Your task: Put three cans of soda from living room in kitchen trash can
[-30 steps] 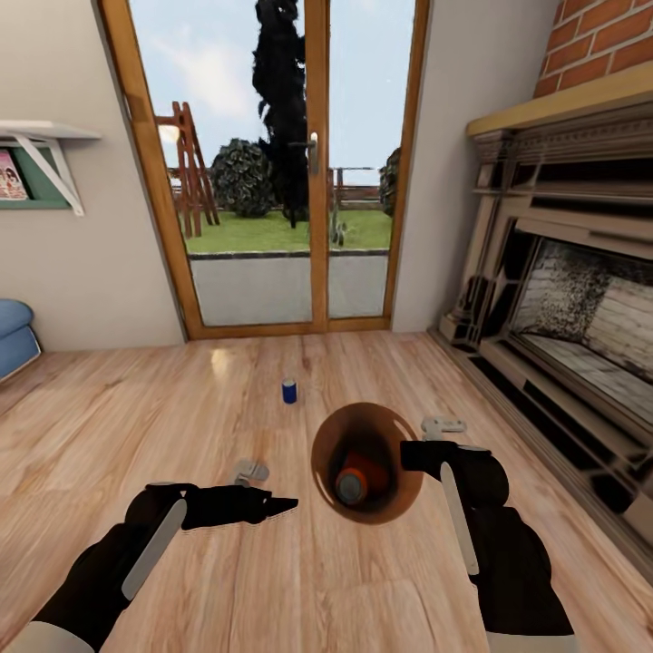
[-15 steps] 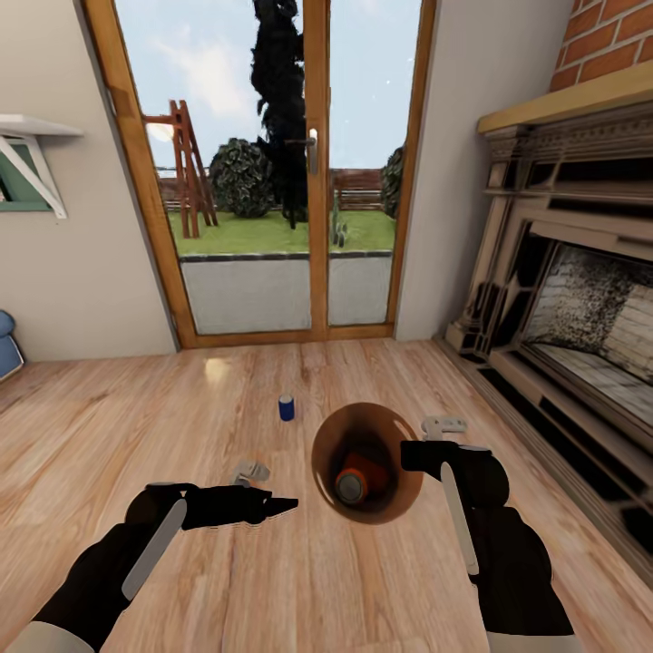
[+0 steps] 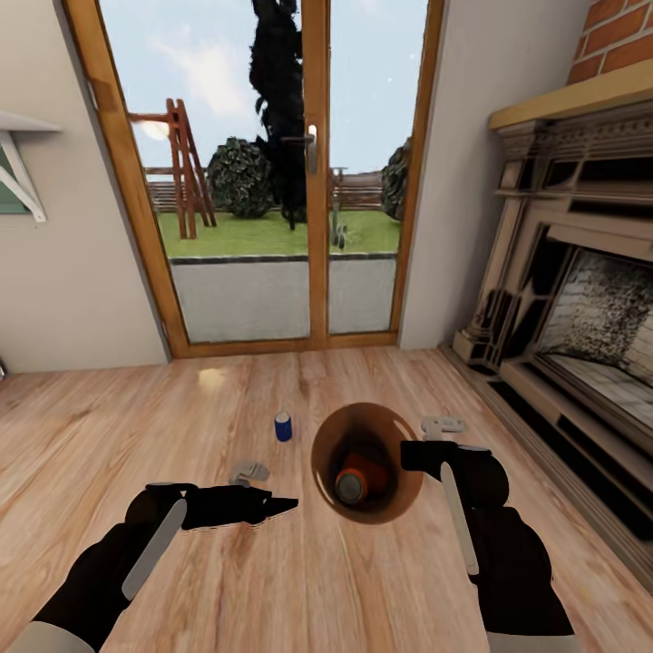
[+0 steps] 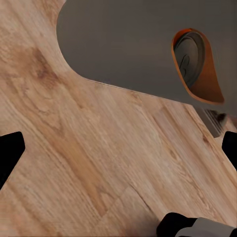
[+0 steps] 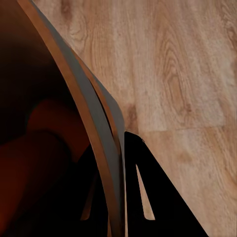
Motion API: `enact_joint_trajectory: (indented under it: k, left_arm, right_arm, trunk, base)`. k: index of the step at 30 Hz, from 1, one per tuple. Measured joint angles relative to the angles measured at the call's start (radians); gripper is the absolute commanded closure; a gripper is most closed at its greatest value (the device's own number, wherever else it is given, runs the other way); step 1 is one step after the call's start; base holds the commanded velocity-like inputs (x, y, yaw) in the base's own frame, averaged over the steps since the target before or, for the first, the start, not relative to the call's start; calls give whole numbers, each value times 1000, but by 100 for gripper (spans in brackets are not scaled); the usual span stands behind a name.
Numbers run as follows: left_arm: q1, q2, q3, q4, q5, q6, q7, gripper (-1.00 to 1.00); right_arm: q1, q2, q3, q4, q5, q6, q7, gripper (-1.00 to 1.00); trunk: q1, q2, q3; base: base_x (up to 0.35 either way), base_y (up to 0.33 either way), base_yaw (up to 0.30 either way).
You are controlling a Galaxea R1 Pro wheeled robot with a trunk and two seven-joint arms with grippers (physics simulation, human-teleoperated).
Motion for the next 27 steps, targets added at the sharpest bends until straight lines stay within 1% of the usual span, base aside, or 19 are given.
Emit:
enact_joint_trajectory:
  k: [27]
  left_arm:
    - [0, 0, 0, 0, 0, 0, 0, -100]
  right_arm:
    - [0, 0, 3, 0, -1, 0, 0, 100]
  trunk:
    - [0, 0, 0]
  base:
    - [338, 0, 0]
